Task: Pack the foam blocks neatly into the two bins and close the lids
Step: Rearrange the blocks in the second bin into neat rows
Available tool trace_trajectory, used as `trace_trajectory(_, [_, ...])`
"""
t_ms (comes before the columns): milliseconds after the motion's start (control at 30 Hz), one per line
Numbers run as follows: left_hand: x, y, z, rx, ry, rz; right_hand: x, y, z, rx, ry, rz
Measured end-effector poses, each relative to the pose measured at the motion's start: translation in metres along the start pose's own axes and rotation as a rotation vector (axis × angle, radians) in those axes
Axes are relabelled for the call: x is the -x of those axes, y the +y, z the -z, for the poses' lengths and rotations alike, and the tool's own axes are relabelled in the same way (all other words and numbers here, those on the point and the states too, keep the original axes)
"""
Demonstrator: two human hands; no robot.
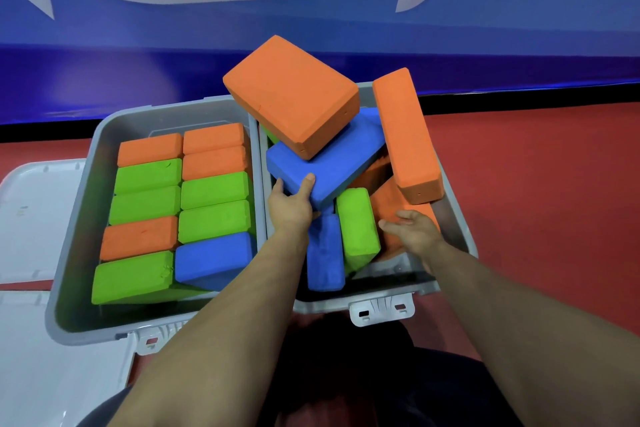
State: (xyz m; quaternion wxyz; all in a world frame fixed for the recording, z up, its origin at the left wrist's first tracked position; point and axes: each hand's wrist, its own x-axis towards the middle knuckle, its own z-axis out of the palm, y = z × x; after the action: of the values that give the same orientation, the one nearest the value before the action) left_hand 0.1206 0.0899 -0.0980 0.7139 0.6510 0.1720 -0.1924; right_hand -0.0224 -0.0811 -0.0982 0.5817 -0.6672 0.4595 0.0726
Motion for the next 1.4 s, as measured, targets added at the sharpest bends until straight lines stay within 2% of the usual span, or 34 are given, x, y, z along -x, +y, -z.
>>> trace_trajectory(133, [0.003,-0.006,0.009,-0.078,-0.038,0.021,0.005,-0.002,-0.001,0.09,-0.127,0.021])
trace_trajectory(233, [0.004,-0.007,0.018,-0.293,-0.093,-0.041,0.005,-0.004,-0.012,0.128,-0.162,0.086])
trace_trajectory(333, [0.024,0.0,0.022,-0.387,-0.11,-0.163,0.0,0.0,-0.027,0.069,-0.181,0.117])
trace_trajectory(400, [0.032,-0.009,0.028,-0.497,-0.06,-0.202,-0.004,0.006,-0.034,0.104,-0.078,0.108])
trace_trajectory(500, [0.04,-0.031,0.035,-0.775,-0.042,-0.322,-0.003,0.017,-0.029,0.238,0.29,0.142])
trace_trajectory(600, [0.049,-0.045,0.032,-0.989,-0.166,-0.244,0.003,0.028,-0.02,0.468,0.602,0.219])
trace_trajectory(667, [0.055,-0.052,0.03,-1.083,-0.245,-0.15,0.001,0.033,-0.018,0.534,0.676,0.173])
trace_trajectory(800, [0.051,-0.061,0.03,-1.045,-0.31,0.026,0.0,0.033,-0.016,0.564,0.548,0.037])
trace_trajectory(967, [0.05,-0.053,0.03,-1.011,-0.365,0.061,-0.007,0.023,-0.027,0.401,0.315,-0.04])
trace_trajectory(1233, [0.048,-0.054,0.037,-0.935,-0.38,0.034,-0.015,0.024,-0.013,0.197,0.508,0.058])
trace_trajectory(1400, [0.05,-0.054,0.036,-0.973,-0.371,0.015,-0.027,0.01,-0.018,0.149,0.472,0.182])
